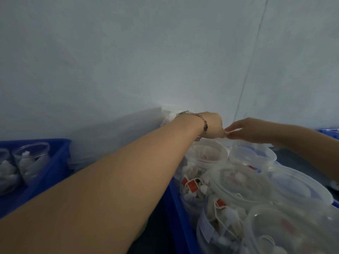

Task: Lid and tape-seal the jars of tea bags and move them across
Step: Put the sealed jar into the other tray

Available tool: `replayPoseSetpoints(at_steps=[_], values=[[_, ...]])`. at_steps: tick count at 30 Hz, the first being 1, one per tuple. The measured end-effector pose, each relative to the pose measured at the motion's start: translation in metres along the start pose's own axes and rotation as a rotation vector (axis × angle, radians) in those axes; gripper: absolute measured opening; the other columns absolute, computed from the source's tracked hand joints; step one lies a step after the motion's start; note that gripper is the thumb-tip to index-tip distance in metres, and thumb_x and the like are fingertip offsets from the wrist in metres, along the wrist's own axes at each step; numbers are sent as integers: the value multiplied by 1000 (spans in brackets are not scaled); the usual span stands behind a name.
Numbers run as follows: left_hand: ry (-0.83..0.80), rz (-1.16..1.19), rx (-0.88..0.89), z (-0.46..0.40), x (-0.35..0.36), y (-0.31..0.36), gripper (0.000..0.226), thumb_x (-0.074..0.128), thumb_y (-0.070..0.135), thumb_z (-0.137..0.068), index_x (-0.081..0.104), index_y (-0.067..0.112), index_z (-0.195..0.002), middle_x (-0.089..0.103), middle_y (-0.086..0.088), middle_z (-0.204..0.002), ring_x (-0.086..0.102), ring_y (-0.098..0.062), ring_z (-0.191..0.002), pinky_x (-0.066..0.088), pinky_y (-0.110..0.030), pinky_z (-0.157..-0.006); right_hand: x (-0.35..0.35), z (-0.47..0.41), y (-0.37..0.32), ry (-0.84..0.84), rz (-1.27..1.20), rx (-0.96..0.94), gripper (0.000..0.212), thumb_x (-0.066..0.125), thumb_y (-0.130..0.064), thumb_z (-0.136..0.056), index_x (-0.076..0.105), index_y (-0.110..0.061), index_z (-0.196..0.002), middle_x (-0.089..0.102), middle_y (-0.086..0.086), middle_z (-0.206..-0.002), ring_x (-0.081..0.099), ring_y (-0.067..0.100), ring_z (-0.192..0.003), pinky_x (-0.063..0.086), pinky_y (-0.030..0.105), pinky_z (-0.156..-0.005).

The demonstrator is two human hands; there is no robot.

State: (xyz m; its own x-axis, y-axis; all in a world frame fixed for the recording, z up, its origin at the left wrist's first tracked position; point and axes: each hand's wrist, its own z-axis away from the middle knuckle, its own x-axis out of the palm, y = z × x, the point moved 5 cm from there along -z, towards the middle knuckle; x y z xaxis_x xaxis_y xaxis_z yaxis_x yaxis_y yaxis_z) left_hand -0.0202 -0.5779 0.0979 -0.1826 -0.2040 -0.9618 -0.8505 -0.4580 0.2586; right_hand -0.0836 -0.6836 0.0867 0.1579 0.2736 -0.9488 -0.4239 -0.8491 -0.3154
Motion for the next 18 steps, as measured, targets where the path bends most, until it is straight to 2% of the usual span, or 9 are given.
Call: replayPoseSetpoints(at_steps=[2, 4, 6, 9, 12, 18], values=[[-19, -40, -6, 10, -5, -6, 38, 46, 37, -97, 63, 9, -117, 62, -6, -121, 57, -22, -104, 47, -30, -88, -4, 4, -1, -7, 96, 1, 37, 54, -38, -94, 62, -17, -123, 56, 1, -133, 51, 21, -118, 34, 30, -101], [-10, -65, -29, 27, -17, -20, 35, 46, 35, -97, 64, 8, -111, 62, -6, -122, 56, -21, -102, 45, -28, -88, -13, 9, -5, 20, 85, -12, 36, 53, -36, -95, 63, -15, -122, 56, 2, -133, 50, 23, -120, 33, 34, -106], [26, -98, -82, 50, -35, -41, 34, 48, 35, -97, 65, 13, -117, 62, -2, -125, 56, -19, -108, 44, -29, -94, -22, 14, -16, 55, 78, -53, 36, 54, -33, -95, 62, -13, -123, 55, 2, -135, 48, 23, -122, 31, 34, -107], [66, -127, -169, 97, -61, -77, 32, 50, 34, -96, 67, 17, -117, 64, 0, -121, 57, -18, -105, 44, -28, -91, -31, 23, -48, 123, 79, -150, 33, 55, -30, -95, 65, -12, -120, 57, 3, -133, 49, 23, -121, 32, 29, -100], [83, -143, -283, 151, -76, -113, 32, 52, 34, -95, 66, 16, -118, 62, -1, -124, 55, -19, -112, 40, -25, -93, -30, 37, -97, 178, 84, -269, 31, 54, -30, -94, 66, -14, -118, 58, 3, -131, 49, 23, -119, 30, 24, -87], [50, -147, -548, 273, -91, -181, 33, 55, 33, -94, 63, 17, -122, 59, 0, -129, 52, -18, -117, 37, -31, -101, 13, 83, -204, 77, 89, -492, 32, 52, -35, -95, 64, -21, -120, 57, -1, -130, 48, 16, -110, 31, 25, -88]])
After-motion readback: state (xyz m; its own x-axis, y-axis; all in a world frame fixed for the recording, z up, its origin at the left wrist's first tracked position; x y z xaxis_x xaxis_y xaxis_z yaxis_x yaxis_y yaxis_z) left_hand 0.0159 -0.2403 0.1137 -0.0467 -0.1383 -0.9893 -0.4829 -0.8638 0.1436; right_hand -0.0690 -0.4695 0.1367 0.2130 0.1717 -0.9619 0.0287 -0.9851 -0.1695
